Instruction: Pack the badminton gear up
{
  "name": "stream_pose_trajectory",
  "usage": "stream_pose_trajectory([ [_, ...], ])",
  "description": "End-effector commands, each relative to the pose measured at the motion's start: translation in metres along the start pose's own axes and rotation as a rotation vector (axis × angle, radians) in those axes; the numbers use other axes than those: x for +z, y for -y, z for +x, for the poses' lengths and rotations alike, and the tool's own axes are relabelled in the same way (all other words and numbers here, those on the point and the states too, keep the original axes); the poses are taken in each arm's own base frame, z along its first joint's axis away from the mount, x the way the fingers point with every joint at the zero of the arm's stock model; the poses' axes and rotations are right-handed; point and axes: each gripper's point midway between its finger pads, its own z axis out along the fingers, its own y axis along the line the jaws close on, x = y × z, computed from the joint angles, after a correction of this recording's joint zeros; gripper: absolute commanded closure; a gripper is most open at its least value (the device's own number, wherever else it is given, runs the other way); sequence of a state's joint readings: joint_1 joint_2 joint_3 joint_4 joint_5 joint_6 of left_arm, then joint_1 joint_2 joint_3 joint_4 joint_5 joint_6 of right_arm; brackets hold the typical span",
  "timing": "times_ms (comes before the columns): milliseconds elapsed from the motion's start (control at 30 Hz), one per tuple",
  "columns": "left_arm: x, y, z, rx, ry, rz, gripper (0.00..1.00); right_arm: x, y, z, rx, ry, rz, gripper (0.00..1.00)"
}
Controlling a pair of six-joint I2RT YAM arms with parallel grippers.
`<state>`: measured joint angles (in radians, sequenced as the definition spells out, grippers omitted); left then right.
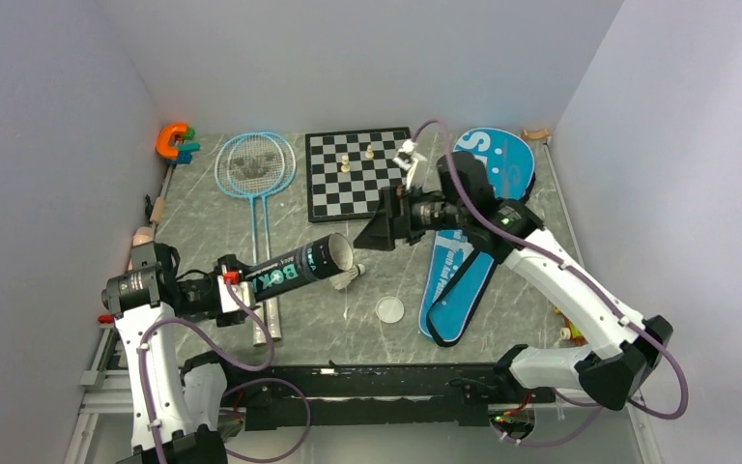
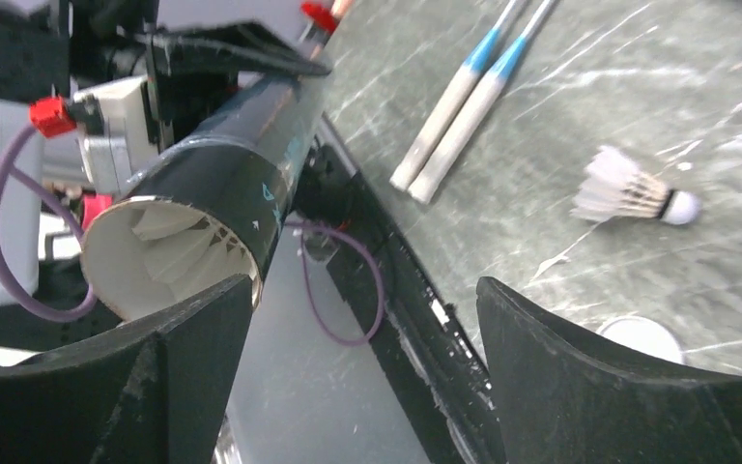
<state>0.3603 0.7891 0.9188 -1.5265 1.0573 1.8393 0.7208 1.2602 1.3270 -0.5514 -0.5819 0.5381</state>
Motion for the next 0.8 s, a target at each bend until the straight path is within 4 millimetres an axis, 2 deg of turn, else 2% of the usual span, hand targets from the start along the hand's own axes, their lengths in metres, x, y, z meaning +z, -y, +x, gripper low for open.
stream_pose_trajectory([
  [0,0.001,-0.010,0.000,-0.027,0.012,-0.043,0.75,-0.035,-0.002,-0.035,-0.036,0.150,0.032,0.09],
  [67,0.002,-0.011,0.006,-0.068,0.001,-0.056,0.75,-0.038,0.012,-0.038,-0.007,0.173,0.072,0.08],
  [133,0.003,-0.017,0.012,-0.115,-0.007,-0.091,0.75,-0.041,0.035,-0.042,0.026,0.206,0.160,0.08],
  [233,0.003,-0.028,0.014,-0.190,0.002,-0.149,0.75,-0.040,0.094,-0.036,0.094,0.220,0.405,0.08],
  [333,0.000,-0.039,0.011,-0.256,0.035,-0.203,0.73,-0.026,0.147,-0.009,0.148,0.171,0.566,0.09],
  [400,-0.002,-0.044,0.012,-0.288,0.047,-0.222,0.73,-0.004,0.167,0.018,0.138,0.117,0.616,0.10],
  [467,-0.003,-0.046,0.015,-0.303,0.039,-0.228,0.73,0.019,0.174,0.040,0.096,0.075,0.666,0.10],
  [533,-0.005,-0.048,0.021,-0.327,0.023,-0.242,0.72,0.038,0.176,0.053,0.036,0.057,0.729,0.10],
  [767,-0.010,-0.055,0.036,-0.373,-0.004,-0.278,0.72,0.085,0.163,0.065,-0.125,0.072,0.844,0.12],
])
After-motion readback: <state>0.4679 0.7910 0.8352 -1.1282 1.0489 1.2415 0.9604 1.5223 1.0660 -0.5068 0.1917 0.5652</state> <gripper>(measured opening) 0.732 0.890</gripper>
